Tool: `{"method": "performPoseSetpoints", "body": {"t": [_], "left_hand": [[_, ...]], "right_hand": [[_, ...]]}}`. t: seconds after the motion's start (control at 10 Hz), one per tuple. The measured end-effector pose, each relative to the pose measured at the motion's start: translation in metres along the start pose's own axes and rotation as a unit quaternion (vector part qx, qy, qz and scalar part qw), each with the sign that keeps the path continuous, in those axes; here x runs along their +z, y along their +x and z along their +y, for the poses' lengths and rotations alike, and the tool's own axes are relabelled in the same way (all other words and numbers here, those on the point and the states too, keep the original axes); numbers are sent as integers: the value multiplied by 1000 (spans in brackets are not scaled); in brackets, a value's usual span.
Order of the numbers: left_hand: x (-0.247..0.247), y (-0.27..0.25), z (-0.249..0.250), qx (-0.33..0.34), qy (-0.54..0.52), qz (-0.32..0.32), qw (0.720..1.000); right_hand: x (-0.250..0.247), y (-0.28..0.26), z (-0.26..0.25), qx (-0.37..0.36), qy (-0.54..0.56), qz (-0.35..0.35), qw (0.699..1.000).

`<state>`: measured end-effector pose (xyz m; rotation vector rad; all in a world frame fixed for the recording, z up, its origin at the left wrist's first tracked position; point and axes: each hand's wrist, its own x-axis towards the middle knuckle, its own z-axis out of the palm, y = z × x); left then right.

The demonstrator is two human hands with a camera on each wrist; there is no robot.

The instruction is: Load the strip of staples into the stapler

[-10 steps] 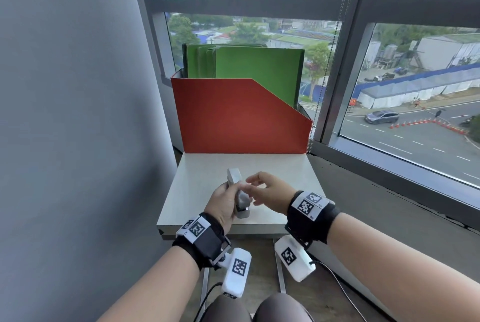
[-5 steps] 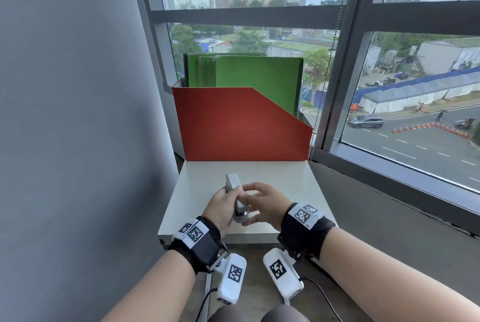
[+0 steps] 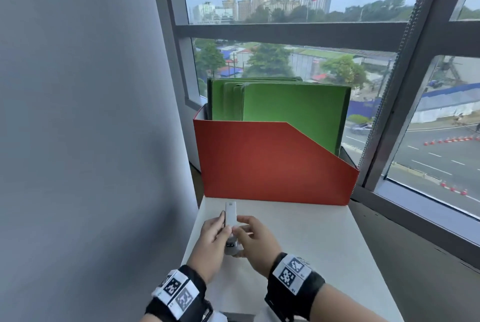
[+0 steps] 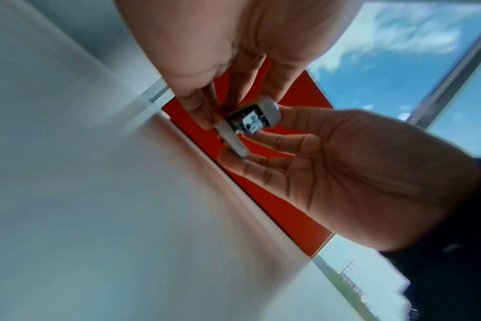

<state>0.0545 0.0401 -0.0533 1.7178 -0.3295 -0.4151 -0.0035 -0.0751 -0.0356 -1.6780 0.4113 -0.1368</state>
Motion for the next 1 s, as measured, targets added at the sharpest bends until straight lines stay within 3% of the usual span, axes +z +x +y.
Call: {"method": "performPoseSetpoints", "body": {"t": [0.5,1.0], "left_hand": [[-18,58,1,-92,26,9,995],[-21,49,13,-115,68,23,991]], "right_hand": [[14,69,-6,35,-118,0,992],[-2,58,-14,51,-167,-63,983]]}}
